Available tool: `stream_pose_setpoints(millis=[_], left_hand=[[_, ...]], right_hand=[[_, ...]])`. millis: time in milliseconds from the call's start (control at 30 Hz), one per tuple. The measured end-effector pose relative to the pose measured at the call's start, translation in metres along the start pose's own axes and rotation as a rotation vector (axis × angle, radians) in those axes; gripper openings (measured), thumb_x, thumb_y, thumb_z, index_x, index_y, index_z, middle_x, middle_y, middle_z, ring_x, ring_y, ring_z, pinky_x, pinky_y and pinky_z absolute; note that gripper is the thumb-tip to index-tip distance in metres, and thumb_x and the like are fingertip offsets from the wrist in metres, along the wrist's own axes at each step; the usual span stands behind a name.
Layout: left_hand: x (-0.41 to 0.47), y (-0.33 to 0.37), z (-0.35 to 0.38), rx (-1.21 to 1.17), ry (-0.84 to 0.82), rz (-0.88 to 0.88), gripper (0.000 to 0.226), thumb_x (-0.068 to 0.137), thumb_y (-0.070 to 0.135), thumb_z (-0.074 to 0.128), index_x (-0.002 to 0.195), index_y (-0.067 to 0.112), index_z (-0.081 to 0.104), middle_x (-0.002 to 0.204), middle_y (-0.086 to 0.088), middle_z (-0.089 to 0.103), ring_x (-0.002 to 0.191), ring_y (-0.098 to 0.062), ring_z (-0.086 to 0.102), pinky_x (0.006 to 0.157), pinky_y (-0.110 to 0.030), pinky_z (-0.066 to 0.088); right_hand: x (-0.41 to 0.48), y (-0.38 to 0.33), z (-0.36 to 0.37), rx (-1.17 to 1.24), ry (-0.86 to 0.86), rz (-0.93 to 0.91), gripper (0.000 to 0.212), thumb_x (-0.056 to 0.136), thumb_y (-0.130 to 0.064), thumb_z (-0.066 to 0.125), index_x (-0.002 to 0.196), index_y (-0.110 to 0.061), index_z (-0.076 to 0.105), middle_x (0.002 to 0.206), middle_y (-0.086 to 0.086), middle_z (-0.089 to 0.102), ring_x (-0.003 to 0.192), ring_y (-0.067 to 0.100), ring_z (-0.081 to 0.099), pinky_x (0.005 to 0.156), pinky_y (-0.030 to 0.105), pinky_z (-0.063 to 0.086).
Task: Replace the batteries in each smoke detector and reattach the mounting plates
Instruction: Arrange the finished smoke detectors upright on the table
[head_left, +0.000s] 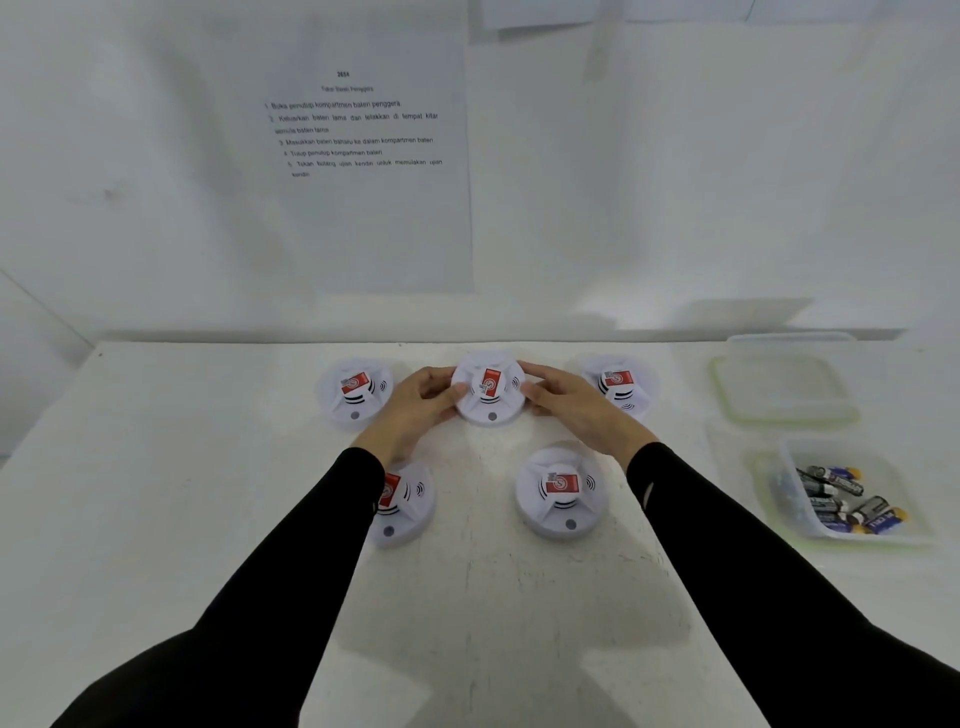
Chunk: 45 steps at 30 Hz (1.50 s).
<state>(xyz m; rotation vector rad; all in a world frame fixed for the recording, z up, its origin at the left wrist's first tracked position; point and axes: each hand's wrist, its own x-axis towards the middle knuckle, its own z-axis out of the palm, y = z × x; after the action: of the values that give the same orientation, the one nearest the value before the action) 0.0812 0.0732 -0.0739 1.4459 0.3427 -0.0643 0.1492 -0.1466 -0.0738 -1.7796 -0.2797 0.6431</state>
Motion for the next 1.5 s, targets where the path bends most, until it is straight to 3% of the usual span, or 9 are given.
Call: stream_pose_setpoints(millis=[133,300,633,833,1200,1500], left_hand=[[0.0016,0.0009,-0.001,-0.007,0.007,-0.016,0.037,0.094,0.007,0.065,0.127,-0.005,0.055,0.124,-0.015,0.066,0.102,-0.015,0.067,0.076,-0.018,0.057],[0.0029,0.0014,-0.0035,0.0,0.002,-0.036,0.039,0.092,0.007,0.067,0.128,-0.004,0.055,0.125,-0.014,0.066,0.107,-0.019,0.066,0.078,-0.019,0.058],[0.0051,-0.0006,-0.0039,-0.007,-0.004,-0.028,0.037,0.093,0.006,0.066,0.127,-0.003,0.056,0.126,-0.016,0.065,0.11,-0.021,0.064,0.081,-0.021,0.059],[0.0061,-0.0021,-0.0059,-0.001,-0.008,-0.027,0.039,0.092,0.008,0.067,0.128,-0.002,0.056,0.128,-0.016,0.064,0.119,-0.026,0.063,0.085,-0.023,0.059],[0.0071,-0.0017,-0.0058,-0.008,-0.009,-0.036,0.039,0.092,0.007,0.067,0.128,-0.003,0.056,0.127,-0.014,0.065,0.107,-0.018,0.066,0.078,-0.019,0.058],[0.0064,-0.001,-0.006,-0.004,-0.015,-0.036,0.039,0.092,0.007,0.067,0.129,-0.003,0.055,0.128,-0.015,0.065,0.111,-0.02,0.065,0.079,-0.02,0.058]], right_hand=[[0.0002,-0.0029,0.0047,0.022,0.023,-0.003,0.038,0.097,-0.026,0.056,0.136,-0.025,0.053,0.089,0.0,0.06,0.083,0.008,0.055,0.086,0.017,0.047],[0.0019,0.0008,0.0063,0.049,0.046,-0.008,0.038,0.096,-0.027,0.057,0.135,-0.028,0.055,0.094,0.004,0.062,0.089,0.011,0.056,0.093,0.024,0.046],[-0.0008,-0.0043,0.0096,0.068,0.068,-0.004,0.037,0.099,-0.021,0.053,0.136,-0.024,0.053,0.095,0.002,0.062,0.086,0.008,0.056,0.082,0.015,0.048],[0.0,-0.0035,0.0104,0.062,0.079,-0.006,0.038,0.098,-0.022,0.054,0.137,-0.024,0.053,0.094,0.003,0.062,0.091,0.011,0.056,0.091,0.022,0.047],[-0.0001,-0.0038,0.0107,0.065,0.086,-0.004,0.037,0.098,-0.022,0.054,0.135,-0.026,0.054,0.085,-0.002,0.06,0.086,0.009,0.055,0.088,0.019,0.047],[-0.001,-0.0047,0.0107,0.07,0.087,-0.005,0.037,0.098,-0.021,0.054,0.135,-0.024,0.055,0.084,-0.002,0.06,0.086,0.01,0.056,0.086,0.018,0.047]])
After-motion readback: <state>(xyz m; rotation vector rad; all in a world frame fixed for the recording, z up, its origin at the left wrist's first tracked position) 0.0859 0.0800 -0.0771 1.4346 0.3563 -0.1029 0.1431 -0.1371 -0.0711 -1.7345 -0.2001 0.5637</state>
